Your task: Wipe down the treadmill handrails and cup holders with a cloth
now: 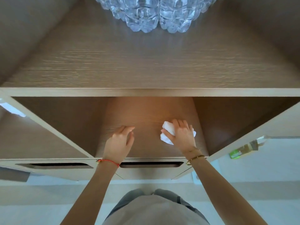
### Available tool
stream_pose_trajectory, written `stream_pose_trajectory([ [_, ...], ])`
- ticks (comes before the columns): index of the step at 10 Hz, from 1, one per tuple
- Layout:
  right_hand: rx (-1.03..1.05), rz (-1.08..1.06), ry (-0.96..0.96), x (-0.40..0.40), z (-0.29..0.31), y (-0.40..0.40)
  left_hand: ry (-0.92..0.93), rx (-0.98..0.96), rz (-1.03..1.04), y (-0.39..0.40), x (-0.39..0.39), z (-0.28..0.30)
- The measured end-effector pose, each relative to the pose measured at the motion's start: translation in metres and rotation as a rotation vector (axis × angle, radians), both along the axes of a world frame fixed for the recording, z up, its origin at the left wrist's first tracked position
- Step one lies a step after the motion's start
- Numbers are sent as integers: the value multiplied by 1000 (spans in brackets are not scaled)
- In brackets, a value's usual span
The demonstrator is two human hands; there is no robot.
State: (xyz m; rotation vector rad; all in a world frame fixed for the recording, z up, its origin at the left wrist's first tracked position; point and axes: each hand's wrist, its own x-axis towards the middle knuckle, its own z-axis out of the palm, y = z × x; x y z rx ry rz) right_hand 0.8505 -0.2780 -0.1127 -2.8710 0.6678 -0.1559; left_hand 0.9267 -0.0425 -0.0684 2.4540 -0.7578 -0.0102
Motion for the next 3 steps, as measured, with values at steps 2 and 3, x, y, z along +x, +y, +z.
stream_pose_trajectory([
  [2, 233, 70, -145, -22, 27, 4, -10, -23, 35, 8, -1, 14],
  [3, 318, 78, -267, -41, 41, 11, -64, -64, 46, 15, -6, 20],
])
